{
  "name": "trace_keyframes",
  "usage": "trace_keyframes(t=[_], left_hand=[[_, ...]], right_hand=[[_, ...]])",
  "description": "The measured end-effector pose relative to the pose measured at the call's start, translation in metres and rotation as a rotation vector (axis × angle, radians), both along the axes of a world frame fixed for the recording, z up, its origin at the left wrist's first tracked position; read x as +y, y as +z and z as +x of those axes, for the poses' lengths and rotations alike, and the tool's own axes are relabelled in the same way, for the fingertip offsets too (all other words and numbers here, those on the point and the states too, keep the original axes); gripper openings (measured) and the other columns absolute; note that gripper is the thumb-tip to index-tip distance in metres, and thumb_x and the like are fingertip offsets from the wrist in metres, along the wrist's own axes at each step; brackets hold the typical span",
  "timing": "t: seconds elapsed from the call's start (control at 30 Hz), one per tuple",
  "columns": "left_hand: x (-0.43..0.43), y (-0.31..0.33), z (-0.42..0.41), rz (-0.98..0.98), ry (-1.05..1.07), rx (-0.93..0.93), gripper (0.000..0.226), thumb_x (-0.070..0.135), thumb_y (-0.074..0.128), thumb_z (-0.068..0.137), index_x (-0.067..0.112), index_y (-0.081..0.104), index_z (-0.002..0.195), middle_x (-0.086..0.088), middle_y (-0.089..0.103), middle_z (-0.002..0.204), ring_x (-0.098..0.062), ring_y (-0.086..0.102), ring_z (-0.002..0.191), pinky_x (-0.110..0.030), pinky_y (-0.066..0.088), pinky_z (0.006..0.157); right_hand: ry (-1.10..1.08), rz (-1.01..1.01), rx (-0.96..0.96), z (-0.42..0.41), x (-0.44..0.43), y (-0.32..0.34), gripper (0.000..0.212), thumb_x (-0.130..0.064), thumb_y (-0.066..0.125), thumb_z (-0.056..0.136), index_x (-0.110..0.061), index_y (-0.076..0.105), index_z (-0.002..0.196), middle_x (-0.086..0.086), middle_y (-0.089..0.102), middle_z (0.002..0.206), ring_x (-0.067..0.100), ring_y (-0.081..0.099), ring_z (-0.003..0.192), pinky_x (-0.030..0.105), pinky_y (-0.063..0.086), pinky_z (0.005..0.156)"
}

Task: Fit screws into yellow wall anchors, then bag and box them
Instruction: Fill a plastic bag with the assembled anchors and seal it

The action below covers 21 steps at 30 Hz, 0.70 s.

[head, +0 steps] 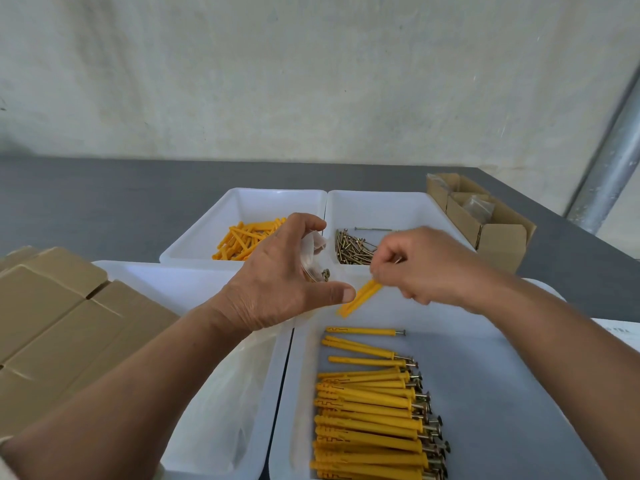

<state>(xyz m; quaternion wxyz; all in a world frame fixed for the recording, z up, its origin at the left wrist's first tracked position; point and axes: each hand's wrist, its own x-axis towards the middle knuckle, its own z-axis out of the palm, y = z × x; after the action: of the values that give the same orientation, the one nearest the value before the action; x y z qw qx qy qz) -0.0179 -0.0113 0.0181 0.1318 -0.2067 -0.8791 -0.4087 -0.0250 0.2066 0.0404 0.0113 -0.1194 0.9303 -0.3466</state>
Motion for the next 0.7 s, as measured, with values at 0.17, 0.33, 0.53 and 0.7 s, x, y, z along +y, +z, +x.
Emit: trace_keyframes(t=[0.17,0.33,0.53,0.7], left_hand=[[0.001,0.001,0.000,-0.018,0.006,-0.009,0.091,0.061,0.078,0.049,0.033,0.042,0.127,0.021,0.052,0.109,0.000,0.054,0.107,-0.015,0.045,0.081],[0.002,0.002,0.002,-0.022,-0.005,-0.007,0.091,0.057,0.082,0.051,0.028,0.043,0.129,0.019,0.052,0.109,-0.006,0.056,0.103,-0.023,0.048,0.082],[0.003,0.003,0.003,-0.050,0.022,0.020,0.089,0.060,0.076,0.050,0.031,0.043,0.127,0.023,0.048,0.110,-0.011,0.057,0.089,-0.020,0.044,0.079],[0.003,0.002,0.002,-0.046,0.006,0.021,0.091,0.058,0.084,0.051,0.032,0.042,0.127,0.021,0.050,0.111,-0.001,0.052,0.105,-0.008,0.038,0.079]], right_hand=[[-0.116,-0.407,0.126,0.001,0.014,0.020,0.009,-0.008,0.060,0.081,-0.007,0.065,0.073,0.004,0.053,0.054,0.016,0.042,0.045,0.022,0.031,0.039],[-0.091,-0.611,0.143,0.004,0.005,0.020,0.008,0.001,0.058,0.083,0.001,0.061,0.076,0.005,0.049,0.051,0.011,0.037,0.039,0.018,0.027,0.036],[-0.058,-0.586,0.161,0.006,-0.015,0.004,0.008,-0.009,0.061,0.082,-0.009,0.066,0.077,0.004,0.053,0.053,0.012,0.041,0.041,0.021,0.033,0.039],[-0.061,-0.413,0.262,0.008,-0.027,-0.004,0.010,-0.020,0.066,0.083,-0.026,0.069,0.076,-0.011,0.063,0.061,0.004,0.051,0.048,0.025,0.039,0.051]])
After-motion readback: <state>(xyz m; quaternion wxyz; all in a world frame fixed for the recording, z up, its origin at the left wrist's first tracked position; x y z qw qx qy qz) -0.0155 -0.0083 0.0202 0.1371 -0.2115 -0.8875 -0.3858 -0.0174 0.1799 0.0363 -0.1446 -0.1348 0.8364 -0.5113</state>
